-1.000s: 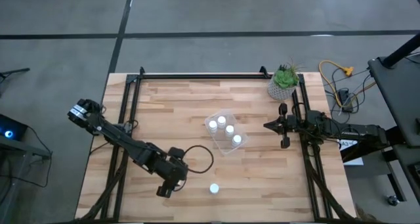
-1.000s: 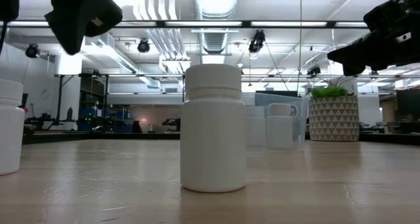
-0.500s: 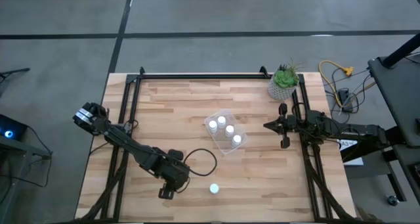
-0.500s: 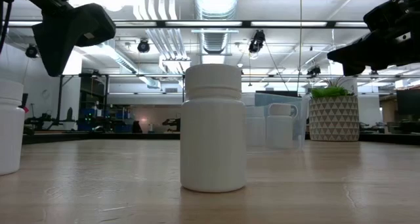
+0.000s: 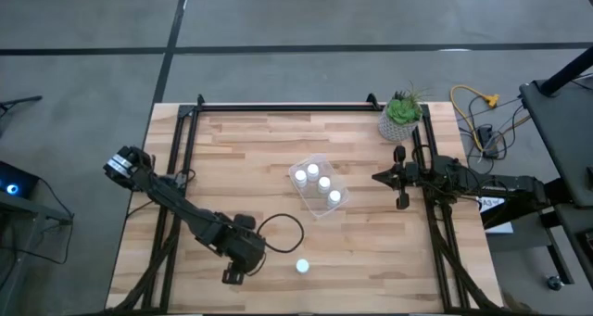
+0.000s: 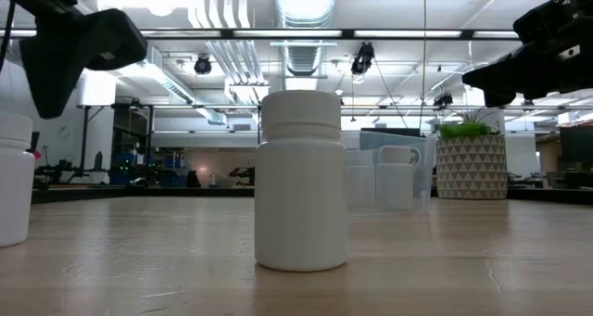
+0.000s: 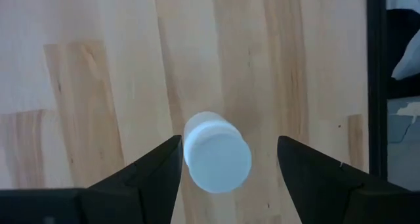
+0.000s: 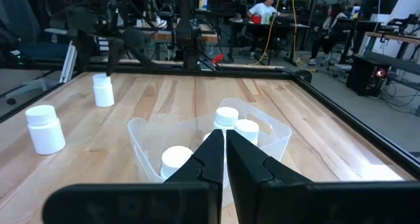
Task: Pick and place pill bottles into a basket
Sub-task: Put the white pill bottle into the transparent bin
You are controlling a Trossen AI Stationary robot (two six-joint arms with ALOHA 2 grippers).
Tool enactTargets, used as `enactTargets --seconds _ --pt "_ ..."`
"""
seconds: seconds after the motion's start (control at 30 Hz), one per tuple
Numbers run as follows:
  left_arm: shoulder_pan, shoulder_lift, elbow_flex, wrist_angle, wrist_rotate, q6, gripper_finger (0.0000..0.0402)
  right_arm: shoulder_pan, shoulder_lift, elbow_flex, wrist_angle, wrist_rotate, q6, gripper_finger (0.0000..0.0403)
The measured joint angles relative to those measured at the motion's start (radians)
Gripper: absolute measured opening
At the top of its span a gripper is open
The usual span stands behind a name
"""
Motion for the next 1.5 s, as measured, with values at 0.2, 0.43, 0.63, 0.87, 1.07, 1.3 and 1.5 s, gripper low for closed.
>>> enactTargets --seconds 0.2,0.43,0.63,0.87,1.07,1.3,1.5 --pt "-0.002 0.034 -0.004 -0.029 0.001 -0.009 0.0231 0.0 0.0 0.0 0.0 0.0 -0.002 0.0009" --pt "-0.001 0.074 -0.004 -0.026 0.002 -0.012 0.0231 0.0 0.0 0.0 0.0 0.0 0.0 0.0009" --pt "-0.001 0.083 0.001 -0.024 0.002 -0.011 0.0228 0.0 0.0 0.0 0.0 0.0 -0.001 0.0009" --pt "0.0 0.083 0.002 -0.026 -0.001 -0.008 0.0146 0.0 0.0 0.0 0.0 0.0 0.0 0.0009" --pt "0.016 0.076 0.022 -0.059 0.001 0.059 0.0141 0.0 0.0 0.0 0.0 0.0 0.0 0.0009" --pt "0.079 0.068 0.099 -0.157 -0.039 0.213 0.0141 0.0 0.0 0.0 0.0 0.0 -0.001 0.0009" --pt "0.179 0.064 0.177 -0.211 -0.093 0.418 0.0141 0.0 0.0 0.0 0.0 0.0 0.0 0.0009"
